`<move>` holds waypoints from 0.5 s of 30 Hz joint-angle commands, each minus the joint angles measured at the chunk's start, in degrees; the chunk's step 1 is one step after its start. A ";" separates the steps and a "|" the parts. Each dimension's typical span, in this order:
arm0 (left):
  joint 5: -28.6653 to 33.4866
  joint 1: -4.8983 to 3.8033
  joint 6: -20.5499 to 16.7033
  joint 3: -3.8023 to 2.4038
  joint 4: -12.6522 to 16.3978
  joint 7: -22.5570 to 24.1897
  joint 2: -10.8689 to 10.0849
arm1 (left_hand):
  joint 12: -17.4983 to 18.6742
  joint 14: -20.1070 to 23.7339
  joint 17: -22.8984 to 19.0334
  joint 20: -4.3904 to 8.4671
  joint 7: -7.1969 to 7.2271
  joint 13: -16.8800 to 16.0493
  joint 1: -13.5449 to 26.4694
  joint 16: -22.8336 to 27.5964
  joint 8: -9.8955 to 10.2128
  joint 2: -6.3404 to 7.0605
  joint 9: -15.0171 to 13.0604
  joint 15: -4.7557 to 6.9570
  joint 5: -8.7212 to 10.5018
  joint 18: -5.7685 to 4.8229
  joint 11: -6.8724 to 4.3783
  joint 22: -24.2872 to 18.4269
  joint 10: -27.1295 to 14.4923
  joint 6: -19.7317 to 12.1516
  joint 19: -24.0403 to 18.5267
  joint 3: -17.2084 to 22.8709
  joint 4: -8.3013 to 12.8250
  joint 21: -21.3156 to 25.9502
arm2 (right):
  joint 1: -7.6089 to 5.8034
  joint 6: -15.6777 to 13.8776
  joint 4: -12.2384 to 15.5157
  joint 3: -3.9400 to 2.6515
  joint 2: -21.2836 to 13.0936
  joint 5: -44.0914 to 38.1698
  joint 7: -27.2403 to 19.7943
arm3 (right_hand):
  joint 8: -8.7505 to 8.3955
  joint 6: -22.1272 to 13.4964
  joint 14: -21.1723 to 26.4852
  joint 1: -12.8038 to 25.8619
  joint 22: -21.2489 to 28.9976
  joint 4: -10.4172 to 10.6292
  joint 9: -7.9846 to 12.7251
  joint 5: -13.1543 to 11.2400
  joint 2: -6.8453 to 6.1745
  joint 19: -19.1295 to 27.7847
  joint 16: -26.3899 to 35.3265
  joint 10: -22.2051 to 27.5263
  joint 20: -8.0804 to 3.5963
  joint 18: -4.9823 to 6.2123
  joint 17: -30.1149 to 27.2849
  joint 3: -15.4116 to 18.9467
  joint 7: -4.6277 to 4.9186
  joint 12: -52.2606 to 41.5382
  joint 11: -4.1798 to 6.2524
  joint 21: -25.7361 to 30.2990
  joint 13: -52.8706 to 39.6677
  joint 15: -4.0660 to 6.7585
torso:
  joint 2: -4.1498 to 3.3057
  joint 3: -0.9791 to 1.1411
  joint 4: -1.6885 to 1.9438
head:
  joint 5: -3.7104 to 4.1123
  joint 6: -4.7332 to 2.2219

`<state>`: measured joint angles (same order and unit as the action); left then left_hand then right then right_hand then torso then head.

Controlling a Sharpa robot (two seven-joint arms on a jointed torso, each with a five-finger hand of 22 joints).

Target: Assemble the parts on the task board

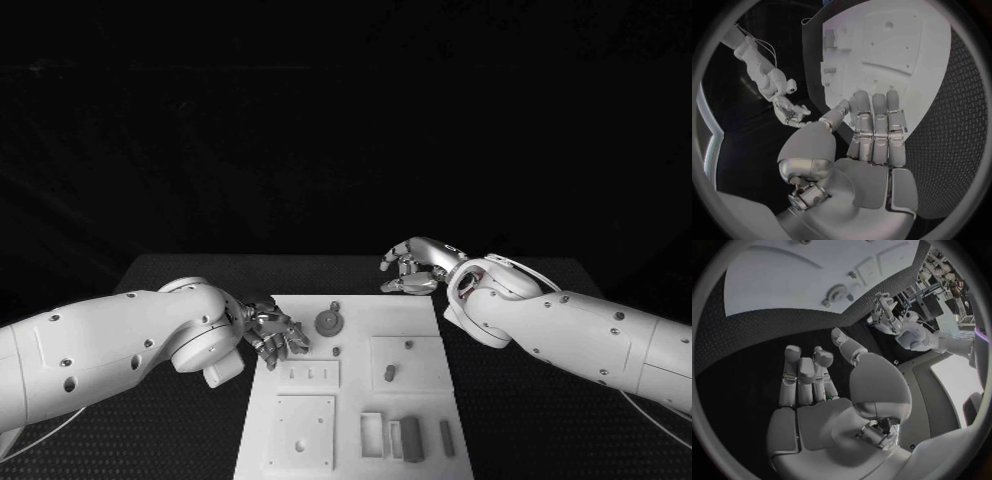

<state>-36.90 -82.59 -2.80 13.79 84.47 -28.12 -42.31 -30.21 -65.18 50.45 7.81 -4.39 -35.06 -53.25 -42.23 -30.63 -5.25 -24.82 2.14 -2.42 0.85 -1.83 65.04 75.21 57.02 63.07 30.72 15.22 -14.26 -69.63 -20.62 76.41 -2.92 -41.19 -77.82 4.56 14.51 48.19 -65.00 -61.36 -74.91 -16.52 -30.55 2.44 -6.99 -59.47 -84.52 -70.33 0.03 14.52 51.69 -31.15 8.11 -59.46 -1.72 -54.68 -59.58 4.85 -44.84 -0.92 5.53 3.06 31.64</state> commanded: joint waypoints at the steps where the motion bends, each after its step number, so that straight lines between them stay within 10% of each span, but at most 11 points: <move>1: -3.24 0.37 -0.57 -0.04 0.77 -1.42 0.00 | -2.98 0.33 0.53 0.36 0.63 -2.31 0.39 -2.78 -0.57 -0.14 -16.35 0.50 -0.40 -0.35 -0.29 2.13 -1.24 -0.05 0.05 0.18 -0.46 -1.37 | 0.01 -0.04 -0.12 -0.09 -0.15 0.87 -0.59 | -0.03 0.35 -0.25 -0.36 -0.62 -0.18 0.00 0.35 0.26 0.10 0.19 -0.18 0.32 0.48 -0.09 0.03 0.05 0.26 0.13 0.23 0.07 -0.34 | 0.05 -0.10 0.14 | 0.02 0.45; 15: -7.82 2.15 -3.83 -0.03 1.74 -0.69 0.48 | -28.35 -5.56 5.01 5.64 2.89 -19.63 -0.69 -26.94 1.86 1.23 -23.41 8.62 -0.40 1.75 -3.04 11.24 -0.95 1.03 11.33 2.94 -2.38 -13.36 | 0.01 0.55 -0.14 -0.11 -0.18 0.92 -0.52 | -0.04 0.38 -0.28 -0.60 -0.64 -0.21 0.00 0.35 0.39 0.11 0.19 -0.24 0.33 0.48 -0.12 0.00 0.04 0.28 0.15 0.26 0.13 -0.33 | -0.01 -0.10 -0.01 | 0.14 1.34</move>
<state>-41.17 -80.44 -5.08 13.80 86.03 -28.45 -42.02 -58.16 -68.29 55.56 13.13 -3.55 -54.45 -53.60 -68.80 -28.88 -4.12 -24.83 7.88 -2.60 1.01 -4.22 74.95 74.53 56.03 73.78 33.20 12.93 -27.34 -69.63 -20.55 76.17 -2.99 -41.33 -77.02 4.51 14.51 48.12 -65.18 -61.48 -74.91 -16.52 -30.55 2.44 -6.87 -59.47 -84.52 -70.34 0.02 14.19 51.64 -31.15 8.01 -59.46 -1.72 -54.68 -59.52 4.68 -44.82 -1.03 5.51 3.09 32.84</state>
